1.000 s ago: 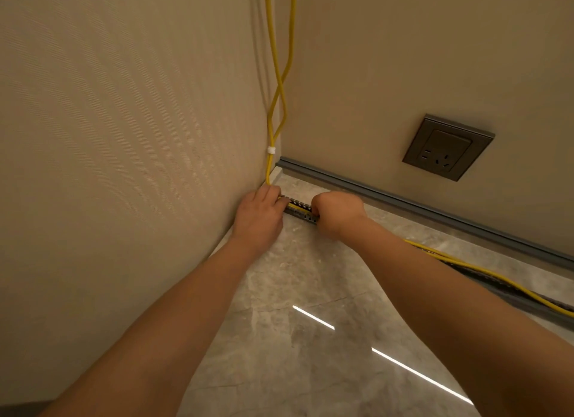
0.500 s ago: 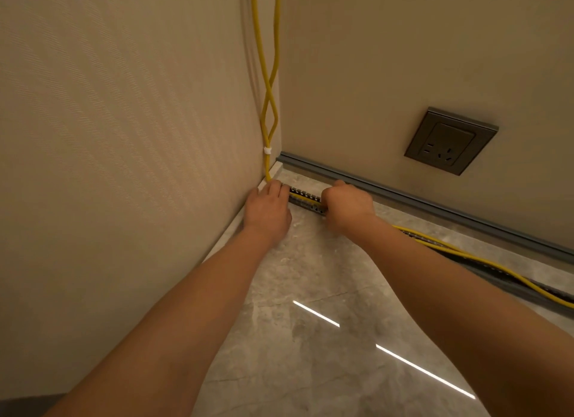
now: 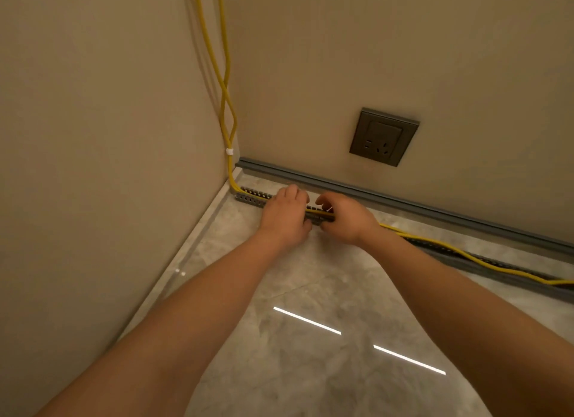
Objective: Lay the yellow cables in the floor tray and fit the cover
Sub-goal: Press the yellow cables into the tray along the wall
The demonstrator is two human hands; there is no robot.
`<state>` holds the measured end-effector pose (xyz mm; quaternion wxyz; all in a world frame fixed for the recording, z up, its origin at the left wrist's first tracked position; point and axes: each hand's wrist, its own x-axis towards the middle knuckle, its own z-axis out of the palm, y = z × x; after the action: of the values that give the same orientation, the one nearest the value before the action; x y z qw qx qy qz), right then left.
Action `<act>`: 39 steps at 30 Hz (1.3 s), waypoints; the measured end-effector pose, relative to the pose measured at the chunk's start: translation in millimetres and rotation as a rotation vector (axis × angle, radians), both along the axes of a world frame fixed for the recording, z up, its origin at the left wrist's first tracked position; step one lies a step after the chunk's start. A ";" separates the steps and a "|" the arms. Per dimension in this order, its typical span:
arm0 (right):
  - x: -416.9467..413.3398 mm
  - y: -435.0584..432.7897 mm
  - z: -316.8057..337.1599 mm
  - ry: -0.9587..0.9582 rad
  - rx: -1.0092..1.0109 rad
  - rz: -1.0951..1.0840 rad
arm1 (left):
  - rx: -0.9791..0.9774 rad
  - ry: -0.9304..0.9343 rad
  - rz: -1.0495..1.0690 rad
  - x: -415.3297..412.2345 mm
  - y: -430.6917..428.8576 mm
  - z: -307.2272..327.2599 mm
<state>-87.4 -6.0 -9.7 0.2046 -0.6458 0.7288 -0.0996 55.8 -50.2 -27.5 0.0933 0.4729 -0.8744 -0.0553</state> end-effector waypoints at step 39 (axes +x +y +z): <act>-79.3 69.1 2.4 0.121 -0.063 -0.135 | -0.125 -0.348 -0.209 -88.0 52.6 8.3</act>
<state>-166.7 63.1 -7.3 0.1325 -0.6062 0.7782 -0.0970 -32.2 2.4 -19.2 -0.0362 0.3754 -0.9233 0.0721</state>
